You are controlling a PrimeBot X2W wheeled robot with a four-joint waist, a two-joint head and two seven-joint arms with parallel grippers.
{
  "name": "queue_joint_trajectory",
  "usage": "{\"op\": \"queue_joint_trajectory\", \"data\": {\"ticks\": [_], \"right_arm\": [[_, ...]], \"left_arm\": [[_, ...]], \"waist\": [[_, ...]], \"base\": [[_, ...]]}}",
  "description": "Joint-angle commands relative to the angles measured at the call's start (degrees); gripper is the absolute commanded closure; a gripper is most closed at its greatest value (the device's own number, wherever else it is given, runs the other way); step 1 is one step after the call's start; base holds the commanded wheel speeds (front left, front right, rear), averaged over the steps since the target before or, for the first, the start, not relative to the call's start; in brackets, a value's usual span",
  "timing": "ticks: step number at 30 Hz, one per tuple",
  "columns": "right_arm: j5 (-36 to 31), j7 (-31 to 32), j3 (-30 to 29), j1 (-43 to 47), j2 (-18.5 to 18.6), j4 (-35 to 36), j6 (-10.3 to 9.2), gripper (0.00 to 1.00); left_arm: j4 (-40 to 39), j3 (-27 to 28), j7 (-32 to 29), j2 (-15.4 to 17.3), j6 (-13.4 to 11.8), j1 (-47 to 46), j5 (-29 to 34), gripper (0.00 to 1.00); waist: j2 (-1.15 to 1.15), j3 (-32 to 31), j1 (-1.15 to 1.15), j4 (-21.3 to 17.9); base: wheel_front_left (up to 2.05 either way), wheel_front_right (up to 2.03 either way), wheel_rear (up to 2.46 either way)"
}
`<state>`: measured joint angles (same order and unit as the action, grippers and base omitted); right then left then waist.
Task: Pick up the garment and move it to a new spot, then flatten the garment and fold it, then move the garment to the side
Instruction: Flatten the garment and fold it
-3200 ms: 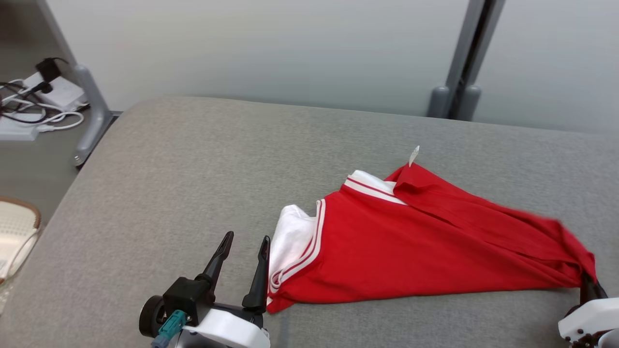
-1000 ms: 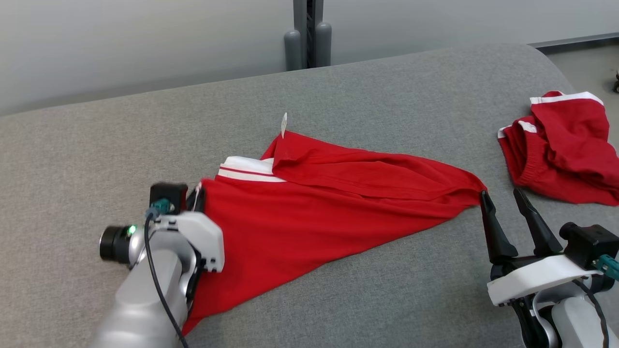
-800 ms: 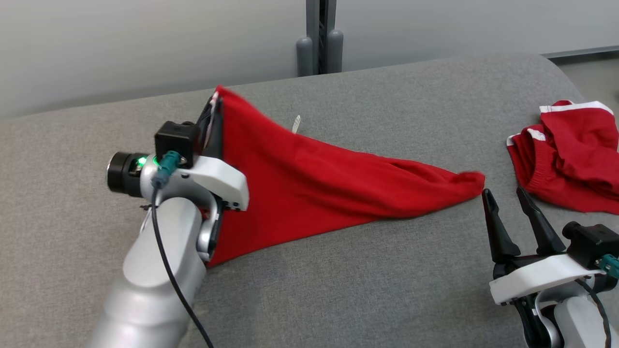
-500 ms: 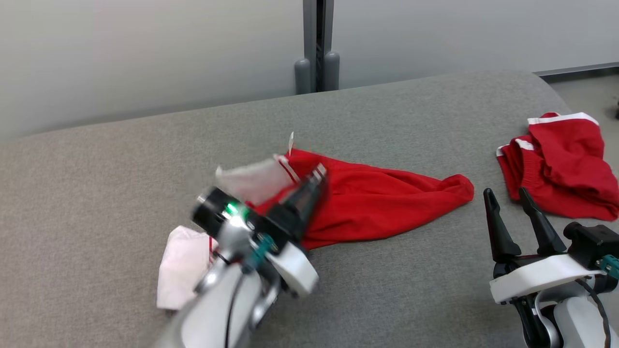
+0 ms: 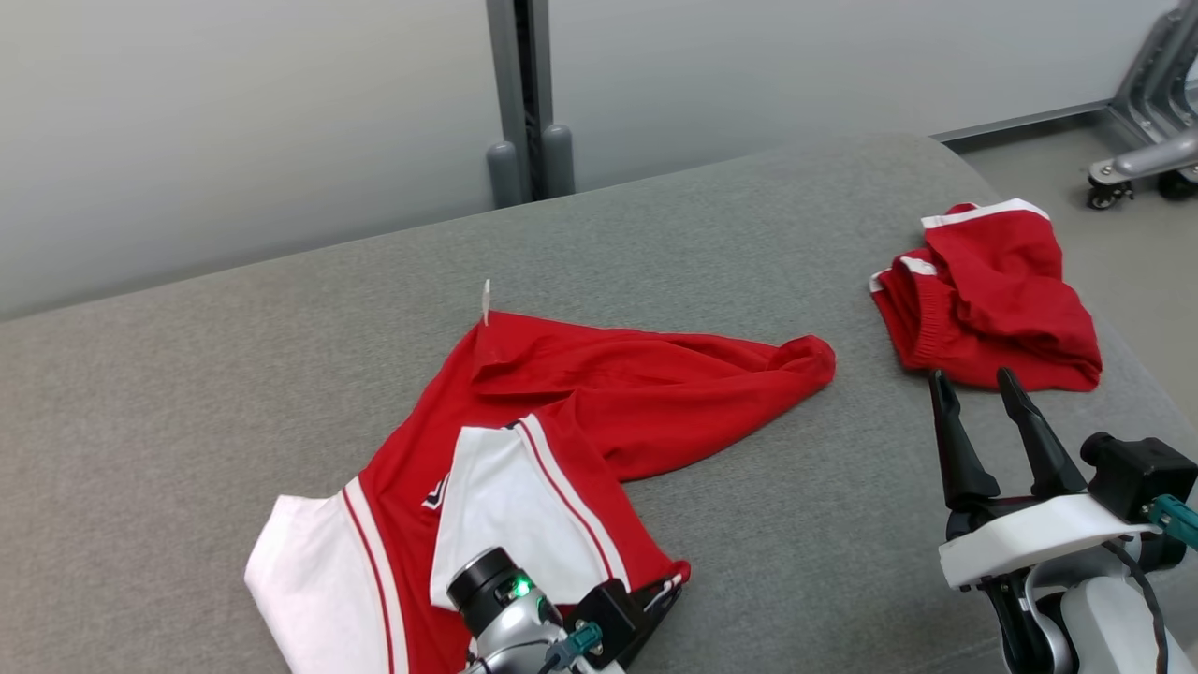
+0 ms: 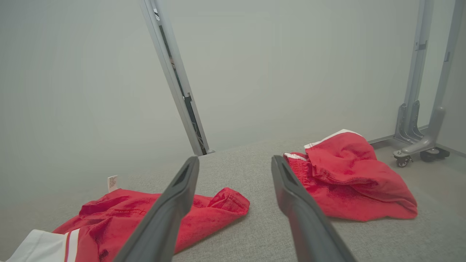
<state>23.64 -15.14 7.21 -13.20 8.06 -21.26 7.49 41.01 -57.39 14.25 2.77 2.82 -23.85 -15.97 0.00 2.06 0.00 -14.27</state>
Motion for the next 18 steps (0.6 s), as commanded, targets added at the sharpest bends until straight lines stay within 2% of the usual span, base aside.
{"op": "queue_joint_trajectory", "data": {"ticks": [1,4,5,6,7,8,18], "right_arm": [[-0.3,0.0,0.1,-0.5,0.1,-0.2,-0.01,0.0],[-0.2,0.0,0.0,-0.6,0.1,-0.3,-0.01,0.0],[-0.1,0.0,-0.1,-0.6,0.1,-0.3,-0.01,0.0],[-0.1,0.0,-0.2,-0.5,0.1,-0.3,-0.01,0.0],[-0.1,0.0,-0.2,-0.5,0.1,-0.3,-0.01,0.0],[-0.2,0.0,-0.2,-0.5,0.1,-0.3,0.0,0.0],[-0.6,0.0,-2.0,0.6,0.0,0.0,0.0,0.0]], "left_arm": [[1.5,-1.3,0.1,0.3,0.0,-0.7,-1.1,1.0],[3.5,-3.7,0.1,0.3,-0.9,-0.7,-3.2,1.0],[4.0,-4.3,0.0,0.3,-0.9,-0.6,-4.0,0.89],[4.5,-4.8,-0.2,0.3,-1.2,-0.6,-4.7,0.52],[4.5,-4.8,-0.2,0.3,-1.2,-0.6,-4.7,0.52],[4.9,-5.4,-0.2,0.3,-1.6,-0.7,-5.4,0.0],[3.3,-6.4,0.8,0.3,-4.6,-4.0,-11.6,0.0]], "waist": [[0.0,0.0,0.0,-1.2],[0.0,-0.1,0.0,-2.1],[0.0,-0.2,0.0,-2.2],[0.0,-0.2,0.0,-2.4],[0.0,-0.2,0.0,-2.4],[0.0,-0.3,0.0,-2.4],[0.0,-1.3,0.0,0.7]], "base": [[0.0,0.0,0.0],[0.0,0.0,0.0],[0.0,0.0,0.0],[0.0,0.0,0.0],[0.0,0.0,0.0],[0.0,0.0,0.0],[0.0,0.0,0.0]]}}
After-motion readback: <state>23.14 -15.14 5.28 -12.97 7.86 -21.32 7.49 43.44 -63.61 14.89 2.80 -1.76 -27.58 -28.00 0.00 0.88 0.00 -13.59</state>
